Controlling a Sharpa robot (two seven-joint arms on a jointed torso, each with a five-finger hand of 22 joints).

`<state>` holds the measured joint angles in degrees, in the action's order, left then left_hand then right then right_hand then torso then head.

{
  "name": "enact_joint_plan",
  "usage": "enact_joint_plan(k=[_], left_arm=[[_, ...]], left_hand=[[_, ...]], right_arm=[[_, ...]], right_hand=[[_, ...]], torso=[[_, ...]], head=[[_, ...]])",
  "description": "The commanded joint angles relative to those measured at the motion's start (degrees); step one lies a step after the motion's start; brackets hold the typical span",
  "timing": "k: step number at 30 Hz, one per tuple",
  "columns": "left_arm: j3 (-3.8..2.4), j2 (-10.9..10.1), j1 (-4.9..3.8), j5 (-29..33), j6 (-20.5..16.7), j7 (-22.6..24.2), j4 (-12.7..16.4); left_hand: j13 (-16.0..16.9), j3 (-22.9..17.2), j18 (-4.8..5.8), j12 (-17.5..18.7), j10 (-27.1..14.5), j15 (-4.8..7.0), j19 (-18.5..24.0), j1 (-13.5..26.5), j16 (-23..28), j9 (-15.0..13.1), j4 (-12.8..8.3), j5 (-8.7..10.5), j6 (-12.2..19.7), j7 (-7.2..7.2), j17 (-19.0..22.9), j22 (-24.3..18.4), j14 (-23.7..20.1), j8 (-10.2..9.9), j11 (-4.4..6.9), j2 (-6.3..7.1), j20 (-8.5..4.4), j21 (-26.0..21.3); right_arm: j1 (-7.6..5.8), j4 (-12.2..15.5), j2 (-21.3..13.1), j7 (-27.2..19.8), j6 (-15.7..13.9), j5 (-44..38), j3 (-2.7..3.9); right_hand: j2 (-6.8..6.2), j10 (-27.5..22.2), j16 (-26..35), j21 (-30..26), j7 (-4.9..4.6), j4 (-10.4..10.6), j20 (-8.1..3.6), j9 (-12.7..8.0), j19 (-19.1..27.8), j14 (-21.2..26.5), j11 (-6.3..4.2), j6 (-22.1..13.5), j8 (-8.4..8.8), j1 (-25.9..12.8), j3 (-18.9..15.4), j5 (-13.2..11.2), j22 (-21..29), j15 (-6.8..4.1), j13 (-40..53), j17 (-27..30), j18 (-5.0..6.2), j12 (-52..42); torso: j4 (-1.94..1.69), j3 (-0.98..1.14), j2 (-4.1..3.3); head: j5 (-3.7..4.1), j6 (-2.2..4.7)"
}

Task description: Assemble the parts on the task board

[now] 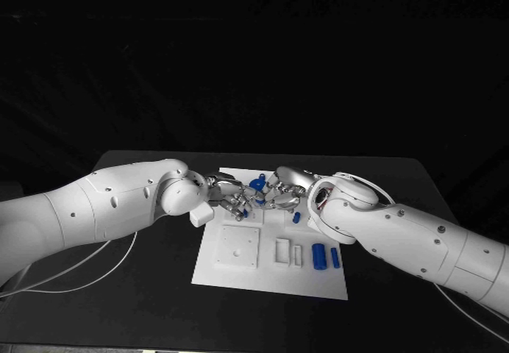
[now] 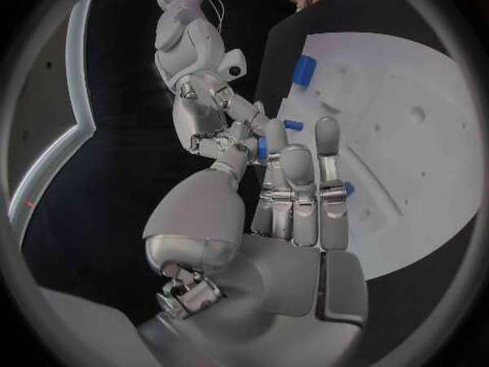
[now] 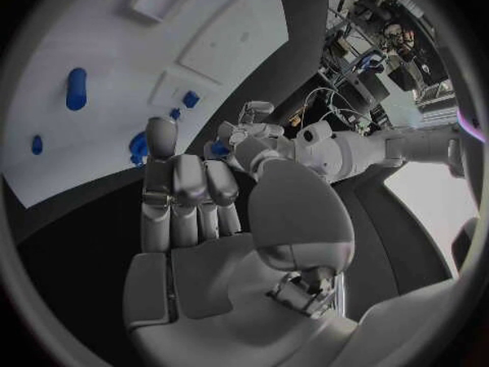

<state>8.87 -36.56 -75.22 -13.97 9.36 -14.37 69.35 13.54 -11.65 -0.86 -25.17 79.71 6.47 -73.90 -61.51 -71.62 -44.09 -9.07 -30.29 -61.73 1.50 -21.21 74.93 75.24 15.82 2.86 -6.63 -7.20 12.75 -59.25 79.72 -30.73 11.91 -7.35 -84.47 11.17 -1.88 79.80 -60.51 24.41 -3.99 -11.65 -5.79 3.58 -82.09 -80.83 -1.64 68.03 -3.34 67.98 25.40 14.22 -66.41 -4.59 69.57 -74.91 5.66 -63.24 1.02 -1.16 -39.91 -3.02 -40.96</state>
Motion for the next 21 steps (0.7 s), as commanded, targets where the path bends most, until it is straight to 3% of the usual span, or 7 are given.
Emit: enact_joint_plan(k=[1,3,7,9,10,14,21], left_arm=[[-0.13,0.23,-0.10,0.52,-1.91,2.90,0.47],[-0.13,0.21,-0.10,0.50,-2.49,3.08,0.51],[-0.13,0.15,-0.10,-0.08,-3.87,2.98,0.63],[-0.12,0.10,-0.10,-0.57,-4.46,2.75,0.68],[-0.12,0.06,-0.11,-0.97,-4.77,2.56,0.72],[-0.12,-0.19,-0.11,-2.64,-5.84,1.77,0.88],[-0.12,-0.49,-0.13,-6.95,-6.62,0.83,1.03]], left_hand=[[0.95,-5.22,0.28,-1.20,-0.86,-0.24,0.57,1.66,-0.07,-11.77,-4.73,-0.96,-1.07,-1.21,-0.52,1.21,0.11,-1.61,0.06,-0.29,-0.19,1.40],[0.98,-5.18,0.27,-1.27,-0.76,-0.19,0.68,1.74,-0.04,-12.13,-4.85,-1.07,-1.36,-1.16,-0.60,1.18,0.15,-1.99,0.05,-0.41,-0.20,1.62],[0.93,-5.25,0.20,-1.23,-0.34,-0.05,0.72,2.04,-0.10,-12.54,-5.81,-1.69,-2.73,-1.28,-1.00,1.16,0.49,-3.92,0.21,-0.43,-0.35,2.68],[0.90,-5.18,0.18,-1.19,-0.12,-0.03,0.75,2.11,-0.08,-12.65,-5.94,-1.76,-3.02,-1.29,-1.09,1.12,0.62,-4.29,0.25,-0.46,-0.36,2.88],[0.90,-5.19,0.18,-1.19,-0.11,-0.02,0.75,2.09,-0.08,-12.66,-5.98,-1.76,-3.02,-1.31,-1.10,1.12,0.63,-4.33,0.24,-0.45,-0.36,2.89],[0.91,-5.17,0.16,-1.17,0.00,0.00,0.77,2.06,-0.01,-12.78,-6.15,-1.80,-3.20,-1.32,-1.17,1.11,0.73,-4.66,0.27,-0.48,-0.38,3.09],[0.92,-5.10,0.10,-1.11,0.06,0.01,0.73,1.79,0.09,-12.69,-6.26,-1.73,-3.42,-1.27,-1.24,1.11,0.88,-5.19,0.30,-0.47,-0.40,3.39]], right_arm=[[0.09,-0.06,0.06,-0.64,0.35,0.51,-0.06],[0.08,-0.16,-0.03,-0.80,0.05,0.95,-0.06],[0.08,-0.32,-0.55,-1.12,-1.84,1.64,-0.07],[0.08,-0.38,-0.91,-1.27,-3.03,1.97,-0.07],[0.08,-0.41,-1.19,-1.39,-3.82,2.30,-0.07],[0.08,-0.47,-2.64,-2.07,-6.81,4.18,-0.07],[0.08,0.09,-5.94,-3.80,-10.06,8.40,0.42]], right_hand=[[-0.56,-1.21,1.17,-0.67,0.37,0.32,0.29,-0.01,0.14,0.82,0.21,1.65,-0.21,-0.29,-1.09,1.01,0.07,0.23,-0.78,-0.77,0.91,1.24],[-1.11,-2.74,3.80,-1.57,-0.15,0.86,0.68,0.02,0.94,2.17,0.48,-0.51,-0.26,-0.40,-2.62,1.61,0.54,0.63,-2.54,0.53,0.98,3.69],[-2.69,-8.85,16.57,-6.83,-1.70,2.17,1.78,0.01,3.01,7.40,1.35,-5.77,-0.28,-0.07,-7.83,3.20,4.96,1.61,-13.84,8.63,0.68,17.17],[-3.87,-10.07,18.80,-9.85,-2.15,2.62,2.31,0.03,3.73,8.73,1.82,-8.03,-0.44,0.35,-12.19,5.66,7.88,2.11,-16.47,11.29,0.36,19.22],[-3.49,-10.29,20.09,-11.92,-2.40,3.03,2.61,0.11,3.82,9.32,1.97,-8.70,-0.52,1.20,-15.25,6.19,10.15,2.37,-18.74,13.38,0.18,20.55],[-3.21,-11.53,20.46,-16.40,-2.85,5.03,3.12,-0.11,2.61,10.95,2.47,-13.57,-0.14,3.77,-23.50,8.31,16.07,2.95,-23.87,18.06,-0.27,21.02],[-3.83,-12.14,18.23,-18.18,-2.98,8.71,3.21,-0.22,0.96,11.86,2.60,-15.81,0.01,5.94,-26.44,9.16,20.12,3.03,-28.26,22.01,-0.33,18.98]], torso=[[0.04,0.00,-0.01],[0.03,-0.01,0.00],[-0.02,-0.02,0.03],[-0.03,0.00,0.02],[-0.03,0.02,0.02],[0.00,0.05,0.05],[0.07,0.00,0.04]], head=[[0.08,0.00],[0.10,0.02],[0.14,0.03],[0.07,0.08],[0.01,0.11],[-0.14,0.21],[-0.26,0.28]])
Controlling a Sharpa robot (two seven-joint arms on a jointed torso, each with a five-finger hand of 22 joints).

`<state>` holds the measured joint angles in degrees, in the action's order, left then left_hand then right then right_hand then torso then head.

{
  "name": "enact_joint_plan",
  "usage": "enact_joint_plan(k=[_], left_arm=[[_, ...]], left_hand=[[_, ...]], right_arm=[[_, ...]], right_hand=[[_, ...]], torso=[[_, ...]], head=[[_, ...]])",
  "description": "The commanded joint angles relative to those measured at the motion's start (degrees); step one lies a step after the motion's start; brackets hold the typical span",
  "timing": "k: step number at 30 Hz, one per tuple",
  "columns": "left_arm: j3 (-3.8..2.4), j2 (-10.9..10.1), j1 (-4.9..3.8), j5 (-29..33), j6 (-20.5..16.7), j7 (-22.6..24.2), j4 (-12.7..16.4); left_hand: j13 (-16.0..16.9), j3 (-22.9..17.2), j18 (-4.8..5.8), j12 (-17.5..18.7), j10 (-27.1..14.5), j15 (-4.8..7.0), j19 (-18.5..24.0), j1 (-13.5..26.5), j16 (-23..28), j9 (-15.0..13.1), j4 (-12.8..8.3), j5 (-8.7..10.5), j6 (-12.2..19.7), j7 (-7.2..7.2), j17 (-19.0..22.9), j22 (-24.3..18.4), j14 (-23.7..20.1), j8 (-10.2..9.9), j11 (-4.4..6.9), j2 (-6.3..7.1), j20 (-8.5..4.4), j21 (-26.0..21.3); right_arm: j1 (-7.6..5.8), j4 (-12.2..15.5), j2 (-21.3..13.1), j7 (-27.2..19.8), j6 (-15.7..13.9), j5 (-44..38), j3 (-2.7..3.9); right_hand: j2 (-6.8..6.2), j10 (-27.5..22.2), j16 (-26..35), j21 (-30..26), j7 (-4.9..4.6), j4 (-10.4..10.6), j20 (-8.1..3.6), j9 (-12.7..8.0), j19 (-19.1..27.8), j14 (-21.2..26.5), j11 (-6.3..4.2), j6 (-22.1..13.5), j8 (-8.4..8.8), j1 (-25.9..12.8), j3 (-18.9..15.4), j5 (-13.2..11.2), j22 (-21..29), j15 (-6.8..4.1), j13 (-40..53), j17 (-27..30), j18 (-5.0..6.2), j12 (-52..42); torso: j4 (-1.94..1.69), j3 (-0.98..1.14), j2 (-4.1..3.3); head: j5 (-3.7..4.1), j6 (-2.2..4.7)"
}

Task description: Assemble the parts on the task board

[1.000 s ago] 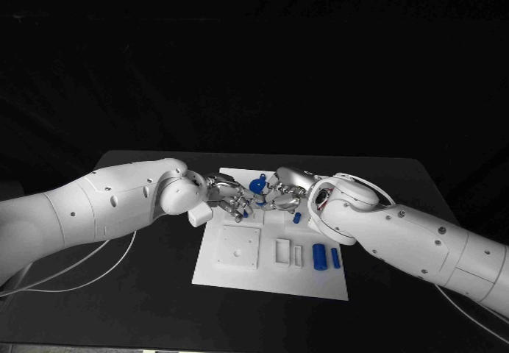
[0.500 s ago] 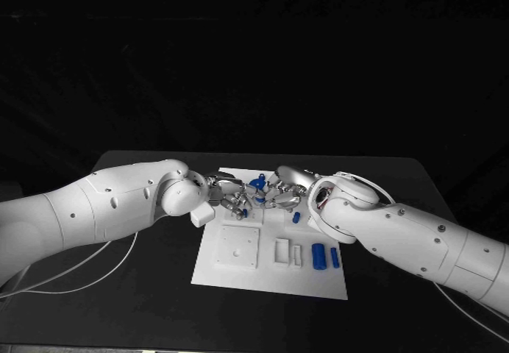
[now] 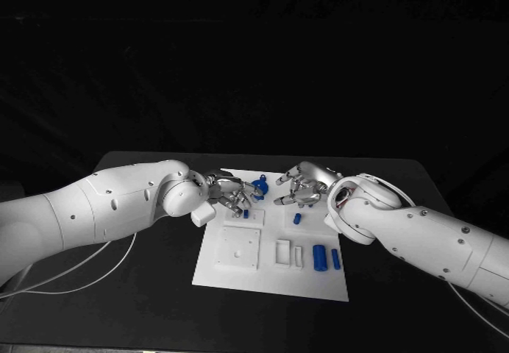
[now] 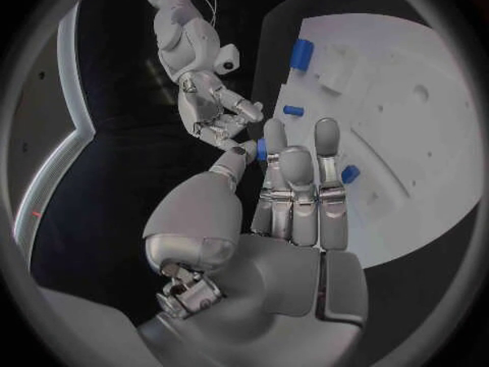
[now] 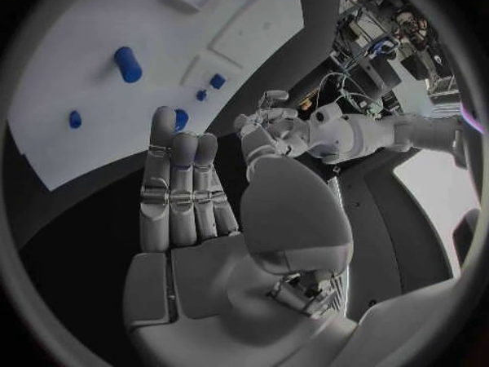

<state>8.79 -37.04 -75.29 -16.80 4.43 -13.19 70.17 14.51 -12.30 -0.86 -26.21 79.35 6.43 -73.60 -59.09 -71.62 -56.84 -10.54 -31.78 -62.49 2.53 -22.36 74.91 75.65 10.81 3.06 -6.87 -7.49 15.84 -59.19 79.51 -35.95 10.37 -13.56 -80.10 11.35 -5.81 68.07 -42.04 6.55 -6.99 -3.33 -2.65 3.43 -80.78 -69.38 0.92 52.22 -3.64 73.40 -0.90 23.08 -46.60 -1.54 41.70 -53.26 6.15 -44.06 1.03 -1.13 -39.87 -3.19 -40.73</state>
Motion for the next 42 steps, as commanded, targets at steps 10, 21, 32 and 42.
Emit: enact_joint_plan(k=[10,21,32,42], left_arm=[[-0.04,0.35,-0.61,-23.18,-5.06,-8.02,-0.45],[-0.06,1.84,-1.58,-38.15,-2.62,-15.24,-2.07],[0.15,4.08,-2.44,-42.76,3.67,-18.79,-5.03],[1.22,6.01,-2.26,-42.97,4.06,-18.78,-7.23]], left_hand=[[-0.35,-4.33,-0.01,0.54,1.44,0.30,-0.34,-1.01,0.78,0.63,-4.82,-0.28,-3.74,-2.44,0.06,1.04,1.62,-1.27,0.35,0.03,-0.36,1.00],[-0.54,-4.34,0.01,1.09,2.07,0.39,-0.67,-1.27,1.27,0.90,-4.92,-0.30,-4.28,-2.50,0.06,1.03,2.22,-1.84,0.43,0.22,-0.47,1.22],[-0.19,-4.92,0.00,0.86,2.19,0.45,-0.57,-0.88,1.24,-0.46,-4.99,-2.13,-4.15,-2.57,-0.18,1.11,2.40,-1.45,0.49,0.35,-0.54,1.65],[-0.01,-5.04,0.00,0.68,2.03,0.43,-0.43,-0.77,1.31,-0.89,-4.90,-2.06,-3.94,-2.54,-0.21,1.09,2.38,-1.42,0.47,0.27,-0.52,1.79]], right_arm=[[0.01,-0.07,-5.68,-8.28,-8.43,19.21,5.09],[-0.79,-1.63,-7.34,-14.43,-10.25,32.20,9.75],[-1.28,-3.05,-6.60,-17.54,-9.13,36.50,10.74],[-1.36,-3.15,-6.20,-18.12,-9.01,36.91,10.80]], right_hand=[[1.71,-0.21,-0.46,-1.07,0.31,0.37,-0.11,0.11,-0.82,0.67,-0.29,4.35,0.12,-0.11,-0.62,3.90,3.82,-0.19,-5.18,4.47,-1.10,0.38],[4.22,2.63,12.44,-2.83,0.28,-2.79,1.56,0.11,4.48,0.79,0.11,7.13,0.14,-1.84,0.81,5.25,17.39,1.26,-21.73,19.30,-1.42,16.46],[2.18,7.43,36.66,-2.32,-0.69,-2.65,5.32,0.14,9.83,-6.13,2.70,6.54,0.09,-5.31,11.68,5.42,41.94,4.34,-38.14,42.31,-0.76,39.94],[1.55,7.05,37.50,-2.31,-0.76,-1.88,5.37,0.15,10.01,-6.53,2.85,6.39,0.08,-5.04,12.55,5.37,42.72,4.50,-38.14,43.86,-0.87,40.04]], torso=[[0.23,0.03,0.06],[0.26,0.00,0.07],[0.16,-0.09,0.03],[0.21,-0.10,0.05]], head=[[-0.44,-0.15],[-0.65,-0.42],[-0.95,-0.75],[-1.30,-0.98]])
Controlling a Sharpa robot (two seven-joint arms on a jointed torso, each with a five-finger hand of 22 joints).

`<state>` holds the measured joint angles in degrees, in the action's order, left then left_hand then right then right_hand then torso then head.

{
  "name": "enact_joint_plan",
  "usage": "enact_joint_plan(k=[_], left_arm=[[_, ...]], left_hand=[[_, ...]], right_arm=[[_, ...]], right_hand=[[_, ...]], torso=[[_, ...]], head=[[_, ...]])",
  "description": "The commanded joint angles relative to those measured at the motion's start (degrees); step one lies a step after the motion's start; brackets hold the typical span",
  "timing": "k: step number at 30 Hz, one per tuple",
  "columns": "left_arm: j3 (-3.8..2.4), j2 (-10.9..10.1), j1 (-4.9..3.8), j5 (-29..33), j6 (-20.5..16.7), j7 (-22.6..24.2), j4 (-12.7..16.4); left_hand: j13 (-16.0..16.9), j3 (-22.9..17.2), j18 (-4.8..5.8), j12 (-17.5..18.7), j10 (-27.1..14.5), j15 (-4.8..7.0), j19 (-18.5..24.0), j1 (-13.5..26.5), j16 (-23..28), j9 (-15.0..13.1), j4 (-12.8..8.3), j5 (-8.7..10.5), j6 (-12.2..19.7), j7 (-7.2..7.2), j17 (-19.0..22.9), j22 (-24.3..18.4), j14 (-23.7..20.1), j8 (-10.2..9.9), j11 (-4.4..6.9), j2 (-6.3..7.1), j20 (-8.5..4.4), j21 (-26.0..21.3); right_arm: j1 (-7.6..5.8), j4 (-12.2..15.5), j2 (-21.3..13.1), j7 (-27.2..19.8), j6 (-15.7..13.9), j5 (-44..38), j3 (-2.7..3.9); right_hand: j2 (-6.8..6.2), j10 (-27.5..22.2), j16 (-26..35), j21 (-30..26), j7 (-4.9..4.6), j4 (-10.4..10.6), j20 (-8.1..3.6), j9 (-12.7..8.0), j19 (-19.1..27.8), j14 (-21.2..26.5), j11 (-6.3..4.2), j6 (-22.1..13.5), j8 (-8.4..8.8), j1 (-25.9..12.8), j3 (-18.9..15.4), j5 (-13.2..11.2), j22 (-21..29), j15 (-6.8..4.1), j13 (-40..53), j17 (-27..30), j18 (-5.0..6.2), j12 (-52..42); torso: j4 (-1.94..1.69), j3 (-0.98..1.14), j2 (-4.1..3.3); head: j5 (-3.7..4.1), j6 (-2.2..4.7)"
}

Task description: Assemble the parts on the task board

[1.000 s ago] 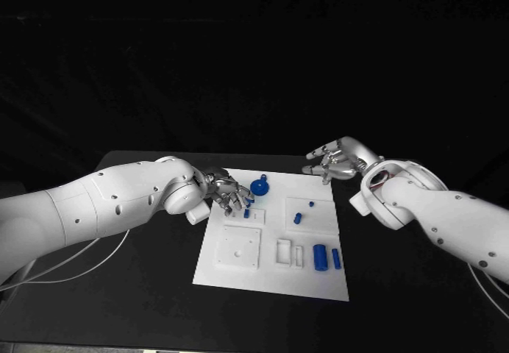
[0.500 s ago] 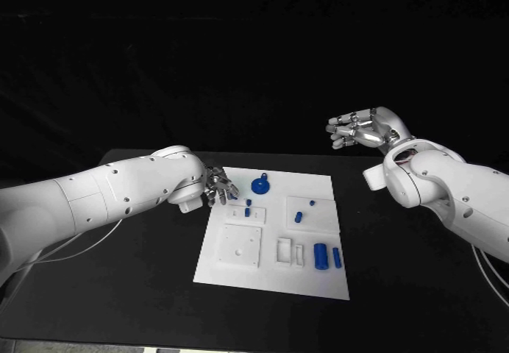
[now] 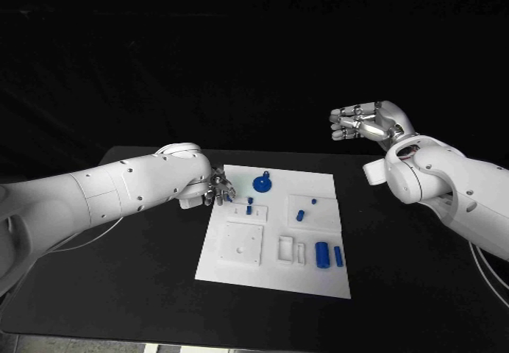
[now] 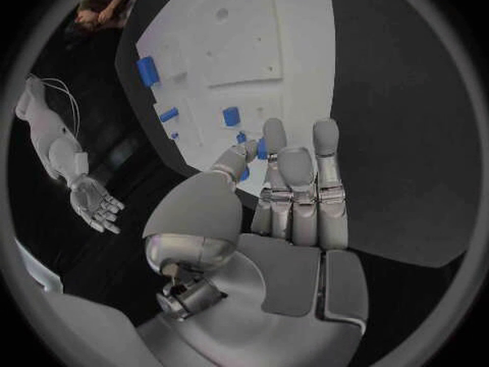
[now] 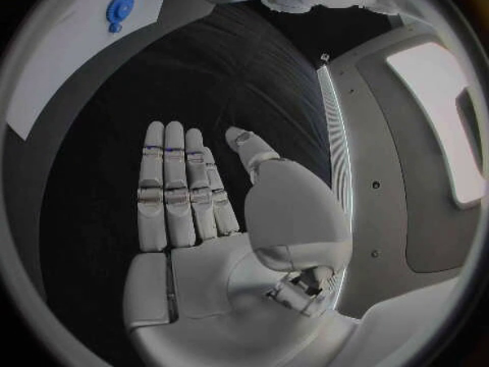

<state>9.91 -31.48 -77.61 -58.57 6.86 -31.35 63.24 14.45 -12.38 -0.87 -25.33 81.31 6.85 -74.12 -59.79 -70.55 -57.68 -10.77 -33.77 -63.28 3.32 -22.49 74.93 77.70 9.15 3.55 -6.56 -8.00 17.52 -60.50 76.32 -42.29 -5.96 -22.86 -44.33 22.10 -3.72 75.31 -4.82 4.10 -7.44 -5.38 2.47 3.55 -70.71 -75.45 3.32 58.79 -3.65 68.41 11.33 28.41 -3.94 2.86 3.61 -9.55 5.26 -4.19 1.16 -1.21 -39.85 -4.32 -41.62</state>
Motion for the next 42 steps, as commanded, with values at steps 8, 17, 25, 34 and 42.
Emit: enact_joint_plan(k=[8,17,25,34,42], left_arm=[[0.44,1.55,0.53,-1.09,1.50,-0.28,-0.97],[0.53,1.83,0.73,-1.10,0.99,1.19,-1.28],[0.81,1.89,0.90,-1.09,2.16,2.13,-0.82],[0.97,2.15,1.38,-1.16,2.20,2.86,-0.93],[0.99,2.18,1.51,-1.99,2.41,3.19,-0.80]], left_hand=[[0.17,-4.99,-0.01,-0.33,-0.01,0.03,0.02,-0.02,0.29,-0.25,-4.54,0.26,-3.03,-3.31,-0.11,1.05,0.37,0.13,-0.01,-0.18,-0.03,0.26],[0.27,-4.87,-0.01,-0.42,-0.15,-0.02,0.08,-0.03,0.39,-0.29,-4.15,1.04,-2.76,-3.24,-0.11,0.99,0.37,-0.11,-0.06,-0.46,0.02,0.27],[0.31,-4.85,-0.01,-0.44,-0.31,-0.05,0.13,-0.19,0.47,-0.32,-4.07,1.24,-2.63,-3.18,-0.08,0.99,0.32,-0.18,-0.10,-0.51,0.05,0.23],[0.37,-4.77,-0.01,-0.51,-0.55,-0.11,0.21,-0.43,0.58,-0.28,-3.76,1.58,-2.40,-3.09,-0.01,1.00,0.22,-0.35,-0.17,-0.64,0.10,0.17],[0.44,-4.73,-0.05,-0.64,-0.71,-0.13,0.25,-0.66,0.63,-0.36,-3.63,1.61,-2.29,-3.06,0.08,1.00,0.21,-0.36,-0.20,-0.53,0.14,0.15]], right_arm=[[-0.05,-0.10,0.48,-1.80,0.55,1.15,0.05],[-0.05,-0.12,0.60,-0.70,0.62,0.53,0.05],[-0.05,-0.31,0.77,-0.18,0.79,0.27,0.05],[-0.05,-0.37,0.91,0.08,0.95,-0.12,0.05],[-0.04,-0.44,0.94,0.15,1.13,-0.20,0.05]], right_hand=[[-0.62,-0.37,0.33,0.13,-0.34,0.31,0.32,0.03,0.09,-0.37,0.52,-0.22,0.08,-0.01,0.39,-0.02,0.06,0.17,-0.06,0.39,0.02,0.18],[-0.65,-0.34,0.29,0.18,-0.31,0.56,0.32,0.03,0.07,-0.41,0.51,-0.20,0.08,-0.15,0.33,-0.13,0.05,0.20,-0.05,0.54,0.03,0.14],[-0.65,-0.34,0.29,0.18,-0.31,0.56,0.32,0.03,0.07,-0.41,0.51,-0.20,0.08,-0.15,0.33,-0.13,0.05,0.20,-0.05,0.54,0.03,0.14],[-0.64,-0.37,0.28,0.16,-0.32,0.72,0.33,0.03,0.11,-0.41,0.52,-0.21,0.08,-0.11,0.30,-0.19,0.06,0.22,-0.06,0.69,0.02,0.15],[-0.64,-0.37,0.28,0.16,-0.32,0.72,0.33,0.03,0.11,-0.41,0.52,-0.21,0.08,-0.11,0.30,-0.19,0.06,0.22,-0.06,0.69,0.02,0.15]], torso=[[0.13,-0.01,0.03],[0.00,0.02,0.03],[0.04,-0.01,0.03],[0.03,-0.01,0.01],[0.05,0.03,0.06]], head=[[-0.18,-0.22],[-0.05,-0.23],[-0.08,-0.49],[0.04,-0.66],[0.05,-0.68]])
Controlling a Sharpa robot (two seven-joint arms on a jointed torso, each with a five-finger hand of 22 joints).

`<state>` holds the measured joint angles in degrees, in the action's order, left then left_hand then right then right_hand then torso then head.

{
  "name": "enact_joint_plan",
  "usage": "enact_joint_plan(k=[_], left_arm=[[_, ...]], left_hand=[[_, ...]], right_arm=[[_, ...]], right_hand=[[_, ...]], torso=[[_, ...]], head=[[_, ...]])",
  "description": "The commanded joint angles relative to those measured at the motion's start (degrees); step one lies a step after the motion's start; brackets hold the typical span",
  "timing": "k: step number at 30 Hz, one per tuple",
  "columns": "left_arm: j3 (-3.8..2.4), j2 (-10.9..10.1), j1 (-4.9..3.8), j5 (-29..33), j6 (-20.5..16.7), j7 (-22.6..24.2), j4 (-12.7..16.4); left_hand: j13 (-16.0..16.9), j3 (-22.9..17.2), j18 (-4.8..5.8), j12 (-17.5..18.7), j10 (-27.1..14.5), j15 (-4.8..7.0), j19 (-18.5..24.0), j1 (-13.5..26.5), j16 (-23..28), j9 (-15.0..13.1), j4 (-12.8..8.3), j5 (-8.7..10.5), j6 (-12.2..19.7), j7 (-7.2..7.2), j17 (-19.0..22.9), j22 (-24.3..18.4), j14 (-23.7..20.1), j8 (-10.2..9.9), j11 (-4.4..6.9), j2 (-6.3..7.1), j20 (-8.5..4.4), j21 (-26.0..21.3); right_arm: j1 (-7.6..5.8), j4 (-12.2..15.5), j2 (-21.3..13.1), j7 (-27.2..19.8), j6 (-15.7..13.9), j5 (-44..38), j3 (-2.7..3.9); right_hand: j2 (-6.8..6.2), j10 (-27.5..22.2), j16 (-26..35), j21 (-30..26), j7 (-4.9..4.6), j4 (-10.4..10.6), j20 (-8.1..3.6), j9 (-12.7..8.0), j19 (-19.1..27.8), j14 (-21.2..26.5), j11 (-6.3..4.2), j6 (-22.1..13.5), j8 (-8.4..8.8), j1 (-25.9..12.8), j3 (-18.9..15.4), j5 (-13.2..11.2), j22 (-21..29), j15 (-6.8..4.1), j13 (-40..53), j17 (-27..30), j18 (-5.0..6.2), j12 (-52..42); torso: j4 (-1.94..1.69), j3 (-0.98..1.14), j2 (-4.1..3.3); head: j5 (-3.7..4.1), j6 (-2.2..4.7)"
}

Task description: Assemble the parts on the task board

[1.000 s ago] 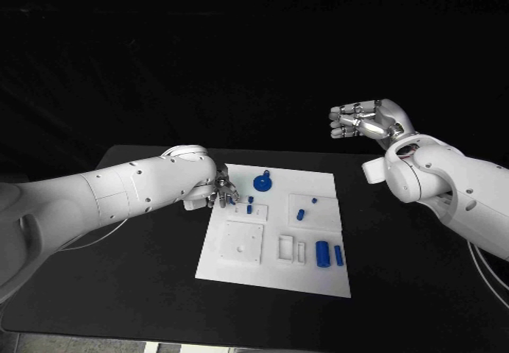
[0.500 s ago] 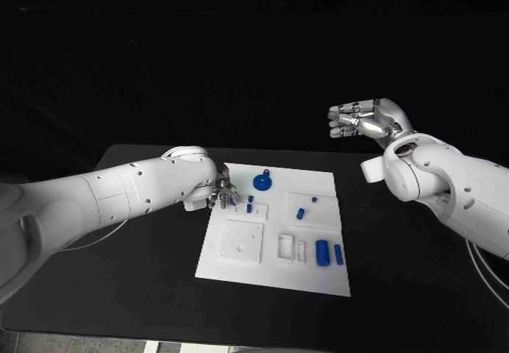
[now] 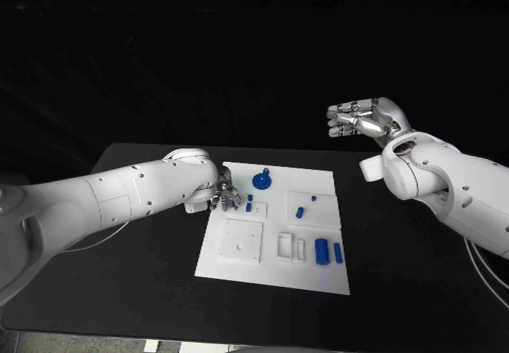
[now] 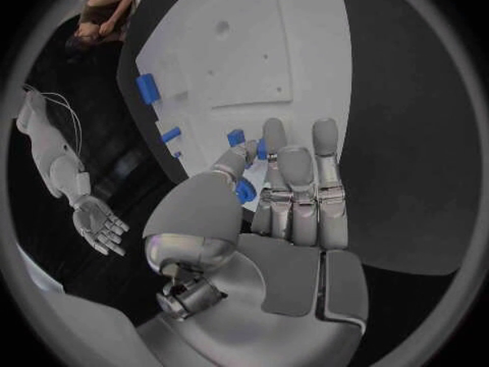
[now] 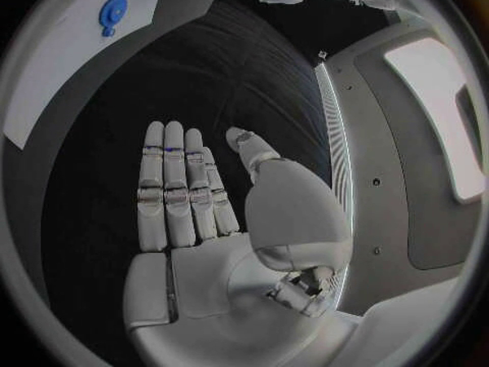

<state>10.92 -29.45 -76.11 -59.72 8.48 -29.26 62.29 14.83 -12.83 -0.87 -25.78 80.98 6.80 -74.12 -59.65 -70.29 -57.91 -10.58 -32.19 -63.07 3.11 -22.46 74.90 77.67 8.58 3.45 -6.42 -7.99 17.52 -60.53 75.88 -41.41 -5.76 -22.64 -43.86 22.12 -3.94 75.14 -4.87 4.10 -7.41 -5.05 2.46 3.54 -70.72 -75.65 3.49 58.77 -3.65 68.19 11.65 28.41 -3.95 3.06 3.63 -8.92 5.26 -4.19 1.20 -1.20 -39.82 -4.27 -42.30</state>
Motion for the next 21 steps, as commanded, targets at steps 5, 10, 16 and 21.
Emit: enact_joint_plan(k=[5,10,16,21], left_arm=[[-0.01,0.15,0.07,-1.40,0.66,1.32,0.21],[-0.01,0.08,0.10,-1.68,1.08,1.57,0.42],[0.00,-0.03,0.10,-2.08,1.62,1.67,0.64],[0.00,-0.18,0.10,-2.24,1.90,1.75,0.68]], left_hand=[[0.07,-4.27,-0.04,-0.20,-0.58,-0.12,0.29,-0.89,0.47,-0.10,-3.55,0.14,-2.40,-2.80,0.14,1.03,0.14,0.16,-0.15,-0.75,0.16,0.14],[0.13,-4.25,-0.05,-0.32,-0.78,-0.16,0.39,-1.19,0.51,-0.15,-3.39,0.26,-2.29,-2.76,0.25,1.05,0.04,0.17,-0.20,-0.66,0.20,0.11],[0.15,-4.23,-0.05,-0.39,-0.87,-0.19,0.50,-1.46,0.45,-0.10,-3.33,0.28,-2.30,-2.75,0.28,1.07,-0.09,0.16,-0.25,-0.51,0.23,0.10],[0.15,-4.21,-0.05,-0.45,-0.91,-0.20,0.56,-1.64,0.38,-0.04,-3.23,0.26,-2.35,-2.75,0.30,1.08,-0.15,0.15,-0.28,-0.40,0.24,0.12]], right_arm=[[-0.02,-0.01,0.08,-0.05,1.02,-0.69,0.04],[-0.02,-0.02,0.04,-0.06,1.01,-0.69,0.04],[-0.02,-0.02,0.06,-0.06,1.01,-0.70,0.04],[-0.02,-0.09,0.12,-0.06,1.02,-0.71,0.04]], right_hand=[[-0.46,-0.26,0.31,0.16,-0.37,0.53,0.37,0.05,0.18,-0.19,0.37,-0.15,0.07,0.24,-0.02,-0.32,0.07,0.03,-0.07,0.26,0.02,0.15],[-0.46,-0.26,0.31,0.16,-0.37,0.53,0.37,0.05,0.18,-0.19,0.37,-0.15,0.07,0.24,-0.02,-0.32,0.07,0.03,-0.07,0.26,0.02,0.15],[-0.46,-0.28,0.31,0.14,-0.35,0.62,0.39,0.04,0.23,-0.17,0.37,-0.12,0.08,0.25,0.00,-0.28,0.07,0.02,-0.07,0.35,0.02,0.15],[-0.47,-0.35,0.33,0.12,-0.35,0.67,0.42,0.04,0.32,-0.09,0.39,-0.10,0.09,0.27,0.03,-0.28,0.08,0.04,-0.08,0.42,0.01,0.17]], torso=[[0.03,0.06,0.04],[-0.01,0.04,-0.01],[-0.09,-0.02,0.03],[0.00,-0.04,0.03]], head=[[-0.01,0.15],[0.04,-0.06],[0.00,-0.17],[-0.25,-0.11]])
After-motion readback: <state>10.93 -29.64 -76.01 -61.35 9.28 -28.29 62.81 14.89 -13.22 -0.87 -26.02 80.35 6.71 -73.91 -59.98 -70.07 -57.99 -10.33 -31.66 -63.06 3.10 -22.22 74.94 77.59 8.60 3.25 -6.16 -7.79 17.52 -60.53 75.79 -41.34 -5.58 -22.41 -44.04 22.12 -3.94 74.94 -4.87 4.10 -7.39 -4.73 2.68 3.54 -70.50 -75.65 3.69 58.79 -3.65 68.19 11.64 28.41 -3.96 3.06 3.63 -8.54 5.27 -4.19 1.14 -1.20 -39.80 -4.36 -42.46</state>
